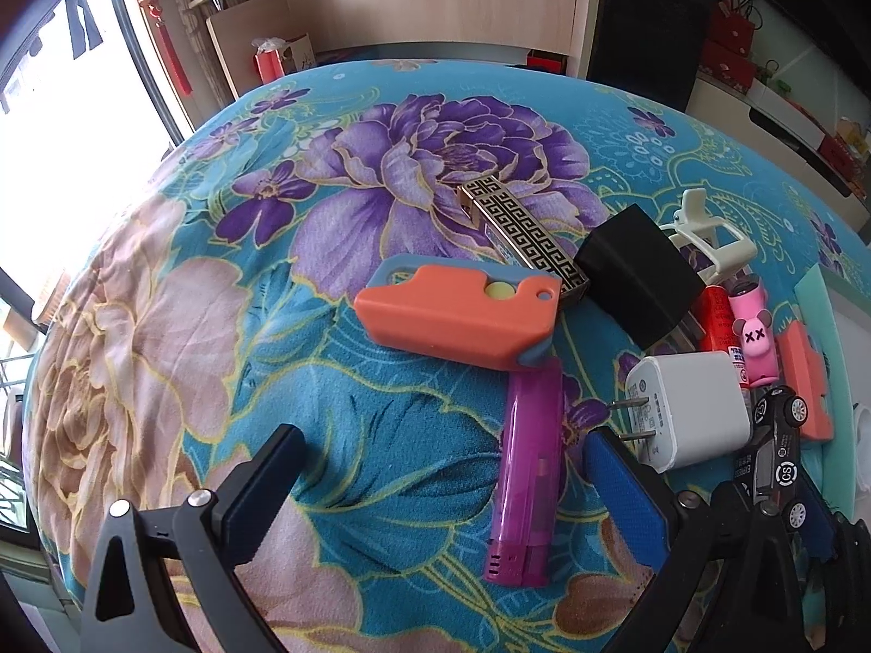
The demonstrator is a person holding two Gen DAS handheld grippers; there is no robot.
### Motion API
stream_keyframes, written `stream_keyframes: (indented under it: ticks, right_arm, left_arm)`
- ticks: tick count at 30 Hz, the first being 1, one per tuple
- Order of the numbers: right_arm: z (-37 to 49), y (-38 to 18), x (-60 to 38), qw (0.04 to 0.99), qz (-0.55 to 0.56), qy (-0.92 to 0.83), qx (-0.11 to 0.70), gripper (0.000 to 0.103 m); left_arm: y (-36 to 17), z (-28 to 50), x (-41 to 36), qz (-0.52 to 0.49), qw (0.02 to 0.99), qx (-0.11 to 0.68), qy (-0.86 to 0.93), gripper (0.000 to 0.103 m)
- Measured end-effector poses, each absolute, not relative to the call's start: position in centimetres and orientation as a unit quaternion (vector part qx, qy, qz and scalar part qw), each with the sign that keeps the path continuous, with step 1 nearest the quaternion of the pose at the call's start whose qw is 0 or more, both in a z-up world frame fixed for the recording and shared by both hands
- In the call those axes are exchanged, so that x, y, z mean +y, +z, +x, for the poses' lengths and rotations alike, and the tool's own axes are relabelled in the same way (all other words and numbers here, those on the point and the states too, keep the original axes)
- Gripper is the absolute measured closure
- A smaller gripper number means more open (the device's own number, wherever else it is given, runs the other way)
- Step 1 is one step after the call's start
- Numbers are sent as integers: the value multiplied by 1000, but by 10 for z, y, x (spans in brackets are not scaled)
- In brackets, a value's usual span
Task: Organize rigid objects
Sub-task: 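Close the right gripper on the black toy car, then grasp the purple lighter with the left gripper while right holds the car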
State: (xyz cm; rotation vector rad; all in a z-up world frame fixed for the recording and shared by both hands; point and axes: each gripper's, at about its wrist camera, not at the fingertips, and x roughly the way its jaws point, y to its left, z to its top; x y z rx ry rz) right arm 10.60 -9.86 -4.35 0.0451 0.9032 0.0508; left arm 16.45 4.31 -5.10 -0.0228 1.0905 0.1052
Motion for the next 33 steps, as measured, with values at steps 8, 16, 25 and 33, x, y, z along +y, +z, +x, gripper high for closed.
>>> stream_keyframes:
  ticks: [8,16,25,33]
  right_arm:
    - [106,-44,-99,899,22,25,436,55]
    - [109,-43,-102,902,32,32,429,55]
    - [111,-44,-102,901,36,35,430,55]
    - [111,-44,-113,899,59,33,432,73]
  left_arm:
    - [-48,161,44,-27,859,510,31,17]
    - [-43,158,42,-29,866,499,17,52]
    - [-42,156,46,-35,868,495,20,70]
    - [-39,154,51,-42,867,496,23,81]
